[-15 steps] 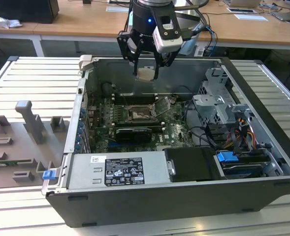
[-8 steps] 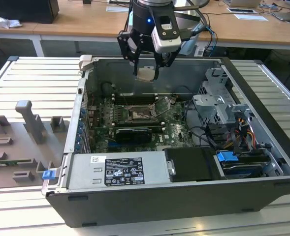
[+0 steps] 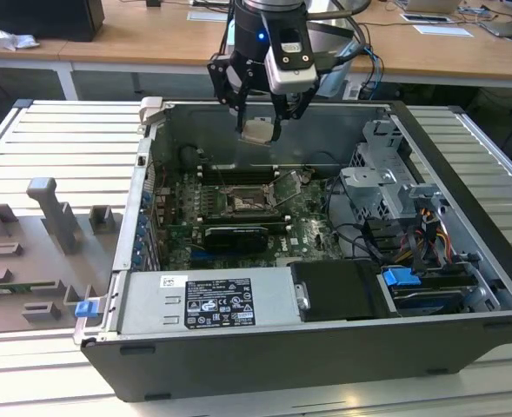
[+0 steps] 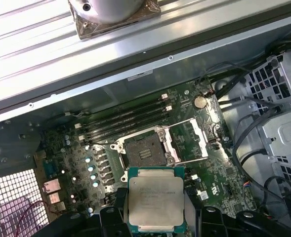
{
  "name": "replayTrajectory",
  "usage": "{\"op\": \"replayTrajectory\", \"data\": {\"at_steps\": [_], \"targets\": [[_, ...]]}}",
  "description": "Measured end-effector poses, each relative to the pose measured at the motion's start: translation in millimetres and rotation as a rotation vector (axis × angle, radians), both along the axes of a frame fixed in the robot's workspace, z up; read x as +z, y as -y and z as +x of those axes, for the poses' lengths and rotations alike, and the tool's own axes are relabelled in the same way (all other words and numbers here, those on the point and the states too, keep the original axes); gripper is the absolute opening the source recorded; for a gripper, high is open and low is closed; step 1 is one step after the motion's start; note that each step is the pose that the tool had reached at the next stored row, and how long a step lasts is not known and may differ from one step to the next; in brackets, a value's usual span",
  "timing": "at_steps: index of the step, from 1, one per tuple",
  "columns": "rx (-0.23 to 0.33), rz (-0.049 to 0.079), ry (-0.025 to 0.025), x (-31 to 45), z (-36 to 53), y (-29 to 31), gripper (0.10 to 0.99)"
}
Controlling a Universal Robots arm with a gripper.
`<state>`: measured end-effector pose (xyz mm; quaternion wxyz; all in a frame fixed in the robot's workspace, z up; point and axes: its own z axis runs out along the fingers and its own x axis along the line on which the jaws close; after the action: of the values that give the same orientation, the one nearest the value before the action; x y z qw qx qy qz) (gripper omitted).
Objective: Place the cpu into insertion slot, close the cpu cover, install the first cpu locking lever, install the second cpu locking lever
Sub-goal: 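Place the cpu into insertion slot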
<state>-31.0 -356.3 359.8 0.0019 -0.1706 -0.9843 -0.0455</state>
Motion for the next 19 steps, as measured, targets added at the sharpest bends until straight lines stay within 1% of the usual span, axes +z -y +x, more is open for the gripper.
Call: {"op": "replayTrajectory", "data": {"at_steps": [7, 19], "targets": [[-0.047, 0.0, 0.0, -0.1, 0.0, 0.0, 0.537], [-0.105, 0.0, 0.0, -0.2, 0.0, 0.0, 0.537]]}}
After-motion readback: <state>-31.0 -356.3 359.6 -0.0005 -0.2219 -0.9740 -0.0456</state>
